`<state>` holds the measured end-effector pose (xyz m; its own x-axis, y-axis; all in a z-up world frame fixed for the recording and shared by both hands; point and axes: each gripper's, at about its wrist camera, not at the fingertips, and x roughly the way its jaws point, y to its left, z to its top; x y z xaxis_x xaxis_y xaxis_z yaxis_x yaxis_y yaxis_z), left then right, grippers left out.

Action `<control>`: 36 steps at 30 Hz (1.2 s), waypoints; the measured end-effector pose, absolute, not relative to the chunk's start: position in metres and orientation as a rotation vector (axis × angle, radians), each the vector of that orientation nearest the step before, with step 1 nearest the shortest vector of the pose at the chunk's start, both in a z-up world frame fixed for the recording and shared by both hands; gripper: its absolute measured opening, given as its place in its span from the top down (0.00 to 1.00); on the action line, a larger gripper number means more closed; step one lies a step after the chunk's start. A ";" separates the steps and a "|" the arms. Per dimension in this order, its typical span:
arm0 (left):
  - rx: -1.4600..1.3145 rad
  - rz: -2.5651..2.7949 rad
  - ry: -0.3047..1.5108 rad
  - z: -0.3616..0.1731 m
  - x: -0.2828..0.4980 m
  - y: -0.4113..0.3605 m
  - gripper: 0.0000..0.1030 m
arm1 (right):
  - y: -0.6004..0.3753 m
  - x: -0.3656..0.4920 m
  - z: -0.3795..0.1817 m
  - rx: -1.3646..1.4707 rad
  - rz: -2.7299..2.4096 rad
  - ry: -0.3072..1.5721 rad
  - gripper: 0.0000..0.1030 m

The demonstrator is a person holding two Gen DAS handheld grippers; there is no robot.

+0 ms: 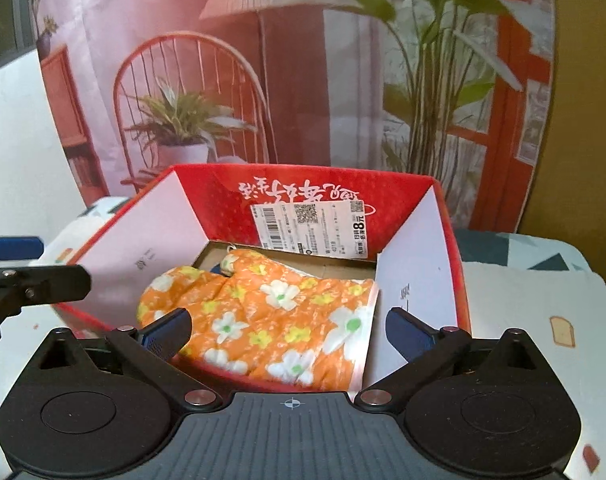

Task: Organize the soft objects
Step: 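Lower the orange cloth onto the blue package and open the left gripper, then move the left tool back toward the remaining items on the table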

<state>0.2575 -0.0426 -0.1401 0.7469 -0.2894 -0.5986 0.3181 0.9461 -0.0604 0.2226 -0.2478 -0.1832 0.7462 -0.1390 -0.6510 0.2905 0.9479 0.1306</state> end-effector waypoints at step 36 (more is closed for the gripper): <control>-0.131 -0.372 0.800 -0.212 0.088 0.022 0.39 | -0.101 0.066 -0.225 0.226 0.005 0.724 0.25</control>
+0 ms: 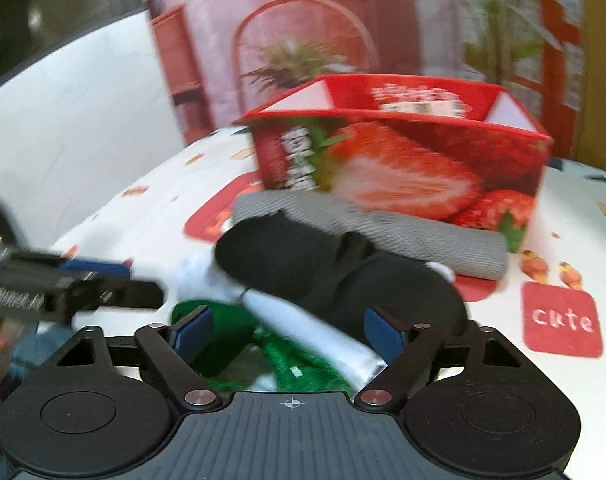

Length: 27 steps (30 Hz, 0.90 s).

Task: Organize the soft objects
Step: 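Move the left tool back toward the remaining items on the table, then lift the green fabric item with the left gripper toward the red box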

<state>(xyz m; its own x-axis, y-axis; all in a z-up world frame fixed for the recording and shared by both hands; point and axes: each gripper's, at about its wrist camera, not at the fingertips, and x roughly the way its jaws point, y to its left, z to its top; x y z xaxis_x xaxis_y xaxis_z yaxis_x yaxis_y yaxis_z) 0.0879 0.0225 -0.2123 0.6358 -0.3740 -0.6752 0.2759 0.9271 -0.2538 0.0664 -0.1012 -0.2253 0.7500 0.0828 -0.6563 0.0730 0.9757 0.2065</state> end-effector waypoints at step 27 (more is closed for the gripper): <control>-0.333 -0.534 0.886 -0.248 0.110 0.013 0.51 | -0.071 0.083 -0.248 0.136 0.143 0.801 0.49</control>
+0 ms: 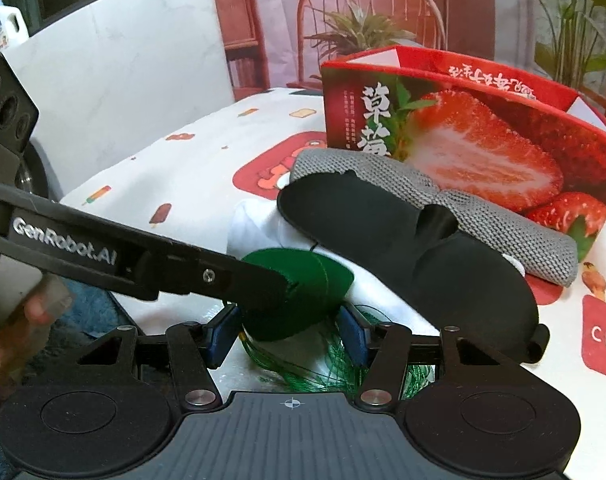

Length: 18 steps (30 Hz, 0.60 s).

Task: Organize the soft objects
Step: 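Lift the green fabric item with the left gripper toward the red box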

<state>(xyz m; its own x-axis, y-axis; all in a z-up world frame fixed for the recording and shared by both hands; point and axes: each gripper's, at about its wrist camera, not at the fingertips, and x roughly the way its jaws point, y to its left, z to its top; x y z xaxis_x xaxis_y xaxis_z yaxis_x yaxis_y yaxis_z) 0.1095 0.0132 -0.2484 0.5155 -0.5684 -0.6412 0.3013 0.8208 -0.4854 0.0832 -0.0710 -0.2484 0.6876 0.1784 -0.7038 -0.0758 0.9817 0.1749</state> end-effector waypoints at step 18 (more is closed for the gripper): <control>-0.441 -0.533 0.819 -0.242 0.120 0.027 0.40 | -0.081 0.085 -0.251 0.138 0.081 0.747 0.50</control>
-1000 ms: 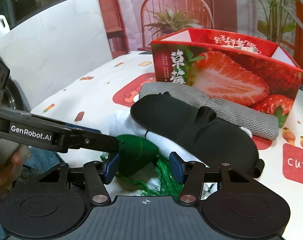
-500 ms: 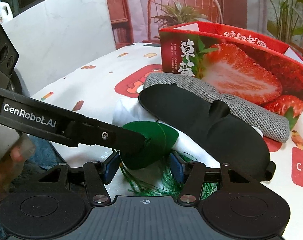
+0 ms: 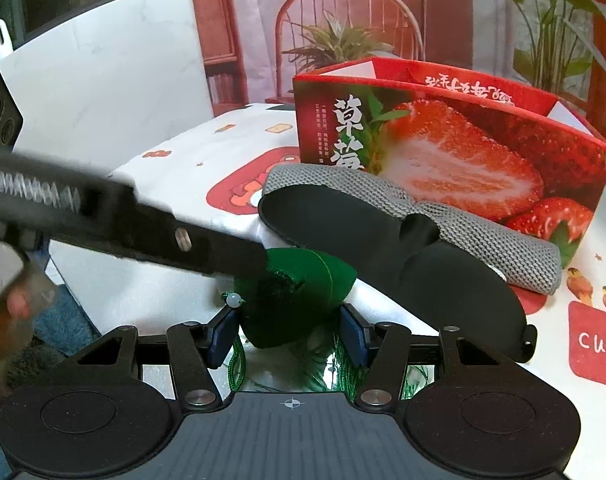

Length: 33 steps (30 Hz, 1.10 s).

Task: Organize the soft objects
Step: 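Lift the green fabric item with the left gripper toward the red box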

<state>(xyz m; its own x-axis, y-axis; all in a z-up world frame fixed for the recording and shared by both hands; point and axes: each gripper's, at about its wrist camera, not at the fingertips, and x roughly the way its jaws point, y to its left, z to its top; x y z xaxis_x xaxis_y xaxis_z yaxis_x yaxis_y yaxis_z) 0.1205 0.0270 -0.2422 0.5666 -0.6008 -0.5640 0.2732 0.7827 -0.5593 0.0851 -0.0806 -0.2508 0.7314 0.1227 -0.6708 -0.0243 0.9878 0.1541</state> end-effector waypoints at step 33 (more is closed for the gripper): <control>-0.293 -0.616 0.642 -0.159 0.147 -0.009 0.43 | -0.108 0.096 -0.173 0.096 0.075 0.548 0.51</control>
